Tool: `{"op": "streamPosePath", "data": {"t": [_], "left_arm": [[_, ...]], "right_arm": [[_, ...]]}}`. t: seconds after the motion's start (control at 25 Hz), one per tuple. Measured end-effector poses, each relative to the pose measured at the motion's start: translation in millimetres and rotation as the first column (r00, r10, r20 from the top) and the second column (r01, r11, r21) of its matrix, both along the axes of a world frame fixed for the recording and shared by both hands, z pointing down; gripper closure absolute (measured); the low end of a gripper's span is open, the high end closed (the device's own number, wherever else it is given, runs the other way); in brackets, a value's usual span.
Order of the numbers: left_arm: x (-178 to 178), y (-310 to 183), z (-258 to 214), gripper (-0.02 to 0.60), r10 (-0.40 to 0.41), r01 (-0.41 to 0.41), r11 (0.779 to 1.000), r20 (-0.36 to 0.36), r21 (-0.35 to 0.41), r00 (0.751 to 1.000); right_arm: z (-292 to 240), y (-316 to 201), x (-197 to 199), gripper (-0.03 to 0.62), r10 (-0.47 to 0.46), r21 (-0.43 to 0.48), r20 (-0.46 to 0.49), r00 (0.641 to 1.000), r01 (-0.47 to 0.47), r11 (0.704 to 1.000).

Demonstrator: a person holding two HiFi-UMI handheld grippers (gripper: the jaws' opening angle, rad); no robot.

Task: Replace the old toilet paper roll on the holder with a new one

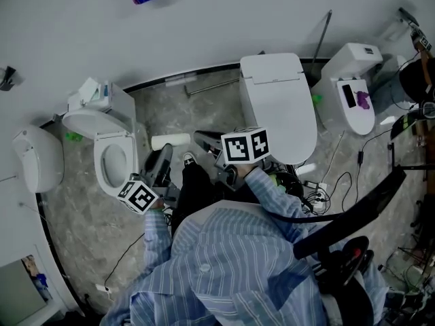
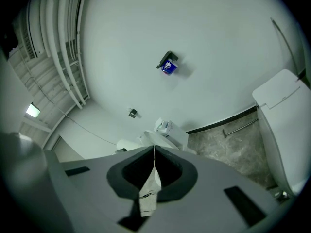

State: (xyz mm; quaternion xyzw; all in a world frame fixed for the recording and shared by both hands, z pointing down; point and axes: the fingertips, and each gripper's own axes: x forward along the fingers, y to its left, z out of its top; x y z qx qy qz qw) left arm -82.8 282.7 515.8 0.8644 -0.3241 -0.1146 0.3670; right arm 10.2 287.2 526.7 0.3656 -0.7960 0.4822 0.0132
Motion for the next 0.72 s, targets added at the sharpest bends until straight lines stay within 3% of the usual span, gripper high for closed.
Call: {"op": "streamPosePath", "data": {"t": [0.72], "left_arm": [[-10, 0, 0, 0.411, -0.029, 0.029, 1.000, 0.006, 0.002, 1.000]], "right_arm": [[7, -2, 6, 0.585, 0.011, -0.008, -0.020, 1.000, -0.011, 1.000]]}}
